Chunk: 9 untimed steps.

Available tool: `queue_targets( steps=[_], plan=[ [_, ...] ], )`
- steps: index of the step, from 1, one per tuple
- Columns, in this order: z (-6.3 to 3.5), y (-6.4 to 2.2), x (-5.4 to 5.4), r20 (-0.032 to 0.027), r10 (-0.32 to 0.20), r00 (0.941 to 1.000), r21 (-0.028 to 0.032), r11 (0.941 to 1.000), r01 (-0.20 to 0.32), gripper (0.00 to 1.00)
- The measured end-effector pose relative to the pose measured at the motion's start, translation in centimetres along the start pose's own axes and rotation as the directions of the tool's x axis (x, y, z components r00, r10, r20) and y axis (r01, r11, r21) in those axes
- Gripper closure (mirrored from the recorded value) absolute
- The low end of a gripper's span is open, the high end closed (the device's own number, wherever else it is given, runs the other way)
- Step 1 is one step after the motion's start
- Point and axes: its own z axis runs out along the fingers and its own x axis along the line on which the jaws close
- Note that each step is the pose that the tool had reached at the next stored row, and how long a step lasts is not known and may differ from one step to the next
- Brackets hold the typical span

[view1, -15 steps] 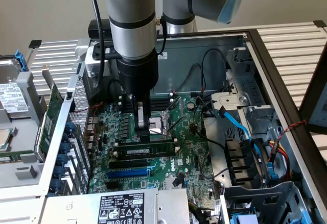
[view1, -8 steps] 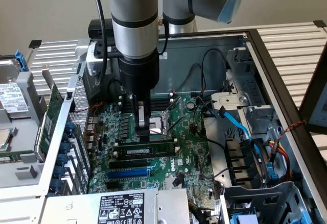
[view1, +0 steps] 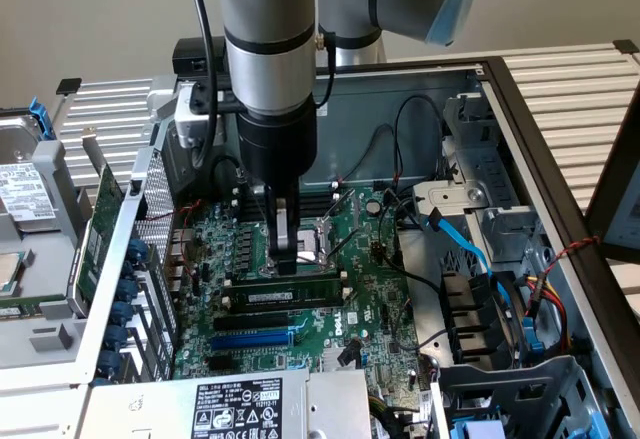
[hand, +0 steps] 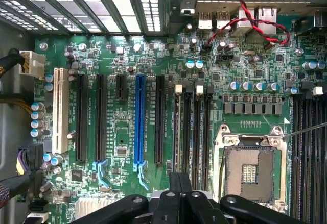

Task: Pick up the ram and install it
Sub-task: 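Press down the ram until it locks into place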

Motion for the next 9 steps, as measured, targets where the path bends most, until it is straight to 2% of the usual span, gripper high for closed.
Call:
queue_targets(
  steps=[7, 9],
  plan=[
    [0.43, 0.0, -0.25, -0.0019, 0.001, 1.0, 0.0014, 1.0, -0.001, 0.89],
    [0.49, 0.02, -0.32, -0.0065, 0.002, 1.0, 0.002, 1.0, -0.002, 0.89]
  ],
)
